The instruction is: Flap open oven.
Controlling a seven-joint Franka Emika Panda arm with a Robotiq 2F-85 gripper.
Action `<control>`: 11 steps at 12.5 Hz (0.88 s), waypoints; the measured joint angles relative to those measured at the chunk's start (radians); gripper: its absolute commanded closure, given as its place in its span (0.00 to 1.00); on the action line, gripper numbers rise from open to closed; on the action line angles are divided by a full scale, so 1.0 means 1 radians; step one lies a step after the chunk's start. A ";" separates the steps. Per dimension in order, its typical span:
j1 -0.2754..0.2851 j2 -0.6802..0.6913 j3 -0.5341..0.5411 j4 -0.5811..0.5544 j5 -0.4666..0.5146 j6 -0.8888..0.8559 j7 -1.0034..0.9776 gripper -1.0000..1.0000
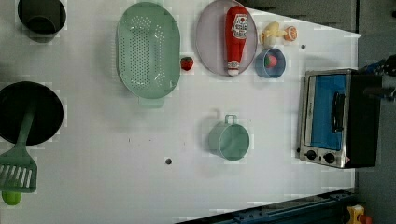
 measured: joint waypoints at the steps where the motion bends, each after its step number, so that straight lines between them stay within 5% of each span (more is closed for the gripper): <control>1: 0.002 -0.099 -0.011 -0.121 -0.004 -0.067 0.023 0.21; 3: -0.003 -0.313 -0.032 -0.298 -0.004 -0.176 0.048 0.00; 5: -0.016 -0.453 -0.042 -0.339 -0.004 -0.182 0.054 0.00; 6: -0.015 -0.490 -0.050 -0.325 -0.003 -0.184 0.055 0.05; 11: -0.018 -0.476 -0.065 -0.280 -0.007 -0.164 0.070 0.66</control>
